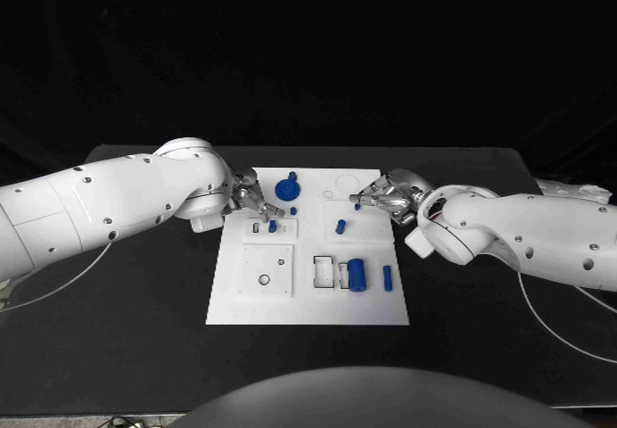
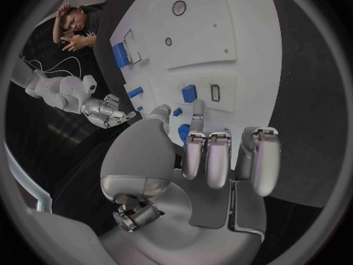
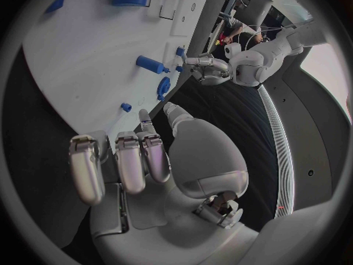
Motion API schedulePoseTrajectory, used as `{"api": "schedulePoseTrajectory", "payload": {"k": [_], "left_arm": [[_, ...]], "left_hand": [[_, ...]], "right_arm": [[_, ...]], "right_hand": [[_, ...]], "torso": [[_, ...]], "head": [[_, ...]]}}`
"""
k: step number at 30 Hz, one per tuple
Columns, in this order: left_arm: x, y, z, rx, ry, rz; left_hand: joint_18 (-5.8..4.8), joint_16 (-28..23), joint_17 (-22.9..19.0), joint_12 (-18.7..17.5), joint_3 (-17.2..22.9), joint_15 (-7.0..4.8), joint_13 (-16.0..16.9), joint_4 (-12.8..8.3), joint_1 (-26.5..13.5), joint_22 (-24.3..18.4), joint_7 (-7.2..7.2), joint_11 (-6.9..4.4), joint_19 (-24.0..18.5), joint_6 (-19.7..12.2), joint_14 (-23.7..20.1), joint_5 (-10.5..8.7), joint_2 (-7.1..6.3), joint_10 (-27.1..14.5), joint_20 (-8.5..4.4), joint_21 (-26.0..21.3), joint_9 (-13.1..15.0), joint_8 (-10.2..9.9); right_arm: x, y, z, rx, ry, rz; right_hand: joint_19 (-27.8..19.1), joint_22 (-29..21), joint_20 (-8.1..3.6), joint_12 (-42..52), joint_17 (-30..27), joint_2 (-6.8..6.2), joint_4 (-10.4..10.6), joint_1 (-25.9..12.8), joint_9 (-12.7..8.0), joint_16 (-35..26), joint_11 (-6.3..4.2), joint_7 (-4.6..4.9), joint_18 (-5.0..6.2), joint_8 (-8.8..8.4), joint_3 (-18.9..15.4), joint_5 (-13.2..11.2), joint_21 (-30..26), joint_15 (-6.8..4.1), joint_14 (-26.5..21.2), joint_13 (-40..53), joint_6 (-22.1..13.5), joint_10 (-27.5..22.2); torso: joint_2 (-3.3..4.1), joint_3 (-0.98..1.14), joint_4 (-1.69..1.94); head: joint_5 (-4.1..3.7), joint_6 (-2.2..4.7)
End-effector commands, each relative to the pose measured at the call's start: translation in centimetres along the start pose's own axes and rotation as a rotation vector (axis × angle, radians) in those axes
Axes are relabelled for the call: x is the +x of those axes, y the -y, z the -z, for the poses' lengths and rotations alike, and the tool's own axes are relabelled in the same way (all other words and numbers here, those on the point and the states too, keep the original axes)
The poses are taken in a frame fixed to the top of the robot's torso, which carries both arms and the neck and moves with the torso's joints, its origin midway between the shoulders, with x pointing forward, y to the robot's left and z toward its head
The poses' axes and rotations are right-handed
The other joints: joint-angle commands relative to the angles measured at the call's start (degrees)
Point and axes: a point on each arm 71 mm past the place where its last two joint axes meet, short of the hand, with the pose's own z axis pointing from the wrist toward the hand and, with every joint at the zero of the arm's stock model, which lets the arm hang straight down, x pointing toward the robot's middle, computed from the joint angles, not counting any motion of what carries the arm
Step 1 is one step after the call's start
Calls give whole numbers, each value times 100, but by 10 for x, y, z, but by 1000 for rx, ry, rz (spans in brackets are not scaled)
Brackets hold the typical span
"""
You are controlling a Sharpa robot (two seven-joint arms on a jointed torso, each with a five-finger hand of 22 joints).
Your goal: Assemble the parts on the task board
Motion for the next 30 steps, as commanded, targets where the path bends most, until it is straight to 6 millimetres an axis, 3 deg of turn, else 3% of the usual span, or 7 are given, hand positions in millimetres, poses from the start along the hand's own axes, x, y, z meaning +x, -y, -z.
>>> {"api": "schedulePoseTrajectory", "payload": {"k": [1,5,9,11,15,20,30], "left_arm": [[-6,3,5,75,99,45],[-12,0,17,128,157,79],[-20,-7,29,152,197,107],[-25,-11,32,151,214,117],[-32,-20,34,141,244,135],[-39,-31,33,110,263,132],[-45,-39,21,19,231,68]], "left_hand": [[-43,15,1510,-31,-45,37,1507,-2,-56,1509,-9,33,603,8,595,-33,14,616,30,14,10,-5],[-43,15,1510,-31,-81,31,1507,-14,42,1509,-4,33,603,-72,595,-54,24,616,28,14,70,45],[-43,15,1510,-31,-329,69,1507,-7,240,1509,43,86,603,-786,595,-50,103,616,48,14,806,785],[-43,15,1510,-31,-473,31,1507,-62,295,1509,111,48,603,-1649,595,19,296,616,70,14,1986,1969],[-43,15,1510,-31,-660,30,1507,-13,407,1509,-2,13,603,-2412,595,75,244,616,41,14,3297,3355],[-43,15,1510,-31,-719,-23,1507,-4,435,1509,-90,-40,603,-2441,595,240,263,616,13,14,3796,3925],[-43,15,1510,-31,-736,-49,1507,0,424,1509,-122,-69,603,-2401,595,283,264,616,0,14,3886,4015]], "right_arm": [[1,0,0,-11,-7,7],[1,0,0,-10,-7,5],[1,1,0,-7,-6,4],[1,1,0,-7,-6,4],[1,1,0,-7,-8,4],[1,1,0,-4,-10,4],[1,2,1,-3,-14,4]], "right_hand": [[600,1506,49,23,1510,0,-18,64,9,23,26,30,-39,25,-25,37,26,49,607,1509,-5,605],[600,1506,48,23,1510,-2,-16,67,6,23,27,31,-39,27,-32,33,26,48,607,1509,-14,605],[600,1506,48,23,1510,-2,-16,67,6,23,27,31,-39,27,-32,32,26,48,607,1509,-15,605],[600,1506,48,23,1510,-2,-16,67,6,23,27,31,-39,27,-32,32,26,48,607,1509,-15,605],[600,1506,48,23,1510,-2,-16,67,6,23,27,31,-39,27,-32,32,26,48,607,1509,-15,605],[600,1506,48,23,1510,-3,-13,64,5,23,28,33,-39,25,-35,31,26,48,607,1509,-20,605],[600,1506,48,23,1510,-3,-13,64,5,23,28,33,-39,25,-35,31,26,48,607,1509,-20,605]], "torso": [[-4,0,0],[0,1,1],[-8,1,10],[-11,6,6],[-3,1,1],[-7,2,3],[4,0,-4]], "head": [[24,1],[37,1],[43,1],[65,1],[73,1],[77,1],[113,45]]}}
